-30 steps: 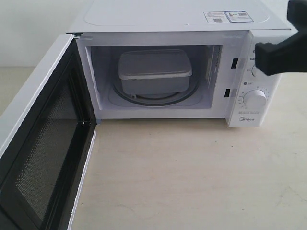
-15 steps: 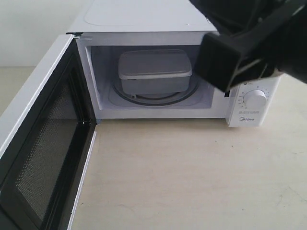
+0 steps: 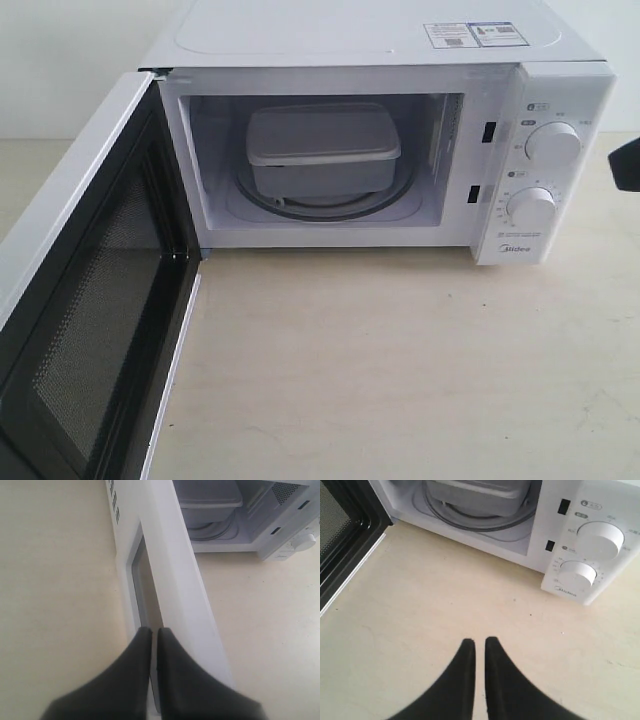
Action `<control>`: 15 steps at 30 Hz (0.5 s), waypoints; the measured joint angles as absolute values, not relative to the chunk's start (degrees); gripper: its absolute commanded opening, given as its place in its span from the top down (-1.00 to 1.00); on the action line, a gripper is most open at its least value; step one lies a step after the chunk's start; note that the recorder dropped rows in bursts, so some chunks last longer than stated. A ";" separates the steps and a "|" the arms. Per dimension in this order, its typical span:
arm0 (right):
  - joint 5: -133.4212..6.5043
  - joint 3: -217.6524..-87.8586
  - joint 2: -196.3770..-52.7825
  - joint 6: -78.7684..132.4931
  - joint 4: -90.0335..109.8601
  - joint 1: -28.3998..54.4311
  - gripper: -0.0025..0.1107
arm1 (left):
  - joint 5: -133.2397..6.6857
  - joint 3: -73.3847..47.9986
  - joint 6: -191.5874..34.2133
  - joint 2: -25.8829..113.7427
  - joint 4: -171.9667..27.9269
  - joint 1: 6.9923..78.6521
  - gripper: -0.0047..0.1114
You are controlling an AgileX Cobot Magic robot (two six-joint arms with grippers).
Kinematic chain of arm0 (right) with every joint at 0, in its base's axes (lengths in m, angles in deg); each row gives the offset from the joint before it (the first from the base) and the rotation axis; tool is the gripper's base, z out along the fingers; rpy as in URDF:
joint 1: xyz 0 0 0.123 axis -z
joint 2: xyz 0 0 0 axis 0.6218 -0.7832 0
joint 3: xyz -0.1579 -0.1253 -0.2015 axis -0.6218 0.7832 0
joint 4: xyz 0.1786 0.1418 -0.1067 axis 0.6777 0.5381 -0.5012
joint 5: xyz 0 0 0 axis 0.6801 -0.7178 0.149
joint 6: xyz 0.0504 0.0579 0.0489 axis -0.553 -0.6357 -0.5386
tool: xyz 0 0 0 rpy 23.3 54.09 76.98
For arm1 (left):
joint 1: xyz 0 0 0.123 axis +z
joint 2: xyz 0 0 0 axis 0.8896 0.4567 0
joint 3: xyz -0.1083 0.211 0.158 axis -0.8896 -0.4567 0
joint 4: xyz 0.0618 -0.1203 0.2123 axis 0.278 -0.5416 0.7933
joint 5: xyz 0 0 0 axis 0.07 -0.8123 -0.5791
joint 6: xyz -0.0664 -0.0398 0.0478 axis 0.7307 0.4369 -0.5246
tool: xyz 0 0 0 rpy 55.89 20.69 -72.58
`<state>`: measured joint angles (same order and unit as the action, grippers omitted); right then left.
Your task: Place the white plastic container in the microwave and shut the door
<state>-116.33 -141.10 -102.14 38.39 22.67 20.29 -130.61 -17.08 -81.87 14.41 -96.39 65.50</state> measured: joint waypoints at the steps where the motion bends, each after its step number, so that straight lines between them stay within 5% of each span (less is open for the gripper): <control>1: -117.20 -141.37 -102.14 38.02 22.37 20.33 0.91 | -130.61 -17.08 -81.87 14.41 -96.39 65.50 0.84; 15: -114.15 -141.49 -102.14 36.02 24.94 20.56 0.91 | -130.61 -17.08 -85.65 14.41 -96.39 65.50 0.84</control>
